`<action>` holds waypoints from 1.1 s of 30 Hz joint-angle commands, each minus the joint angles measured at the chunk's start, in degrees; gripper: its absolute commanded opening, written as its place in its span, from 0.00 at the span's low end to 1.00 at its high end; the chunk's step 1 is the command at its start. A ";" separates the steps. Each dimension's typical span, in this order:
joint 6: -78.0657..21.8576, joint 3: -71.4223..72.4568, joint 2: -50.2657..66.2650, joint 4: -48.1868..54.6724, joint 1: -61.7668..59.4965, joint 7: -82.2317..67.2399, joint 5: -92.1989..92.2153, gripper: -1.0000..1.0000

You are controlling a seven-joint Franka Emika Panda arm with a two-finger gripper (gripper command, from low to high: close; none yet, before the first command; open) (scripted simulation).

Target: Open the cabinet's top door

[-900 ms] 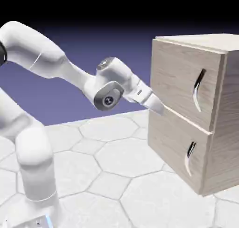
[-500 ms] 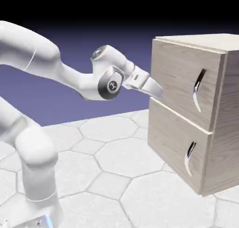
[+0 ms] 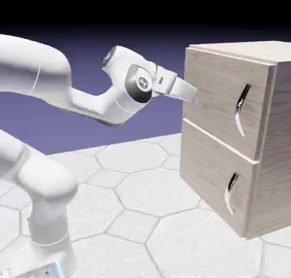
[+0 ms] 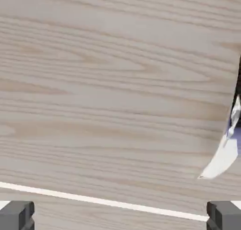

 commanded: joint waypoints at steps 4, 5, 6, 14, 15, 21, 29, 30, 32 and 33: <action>-1.15 -4.24 -1.78 1.42 3.96 6.78 -9.97 0.50; -1.44 -5.30 -2.23 1.77 4.95 8.47 -12.46 0.50; -1.72 -6.36 -2.67 2.13 5.94 10.16 -14.95 0.50; -4.02 -14.83 -6.23 4.96 13.85 23.71 -34.89 0.50; -4.31 -15.89 -6.68 5.32 14.84 25.40 -37.38 0.50; -6.04 -22.24 -9.35 7.45 20.78 35.56 -52.33 0.50; -8.33 -30.72 -12.91 10.28 28.69 49.11 -72.26 0.50; -8.62 -31.78 -13.36 10.64 29.68 50.80 -74.76 0.50; -9.20 -33.90 -14.25 11.35 31.66 54.19 -79.74 0.50; -9.48 -34.95 -14.69 11.70 32.65 55.88 -82.23 0.50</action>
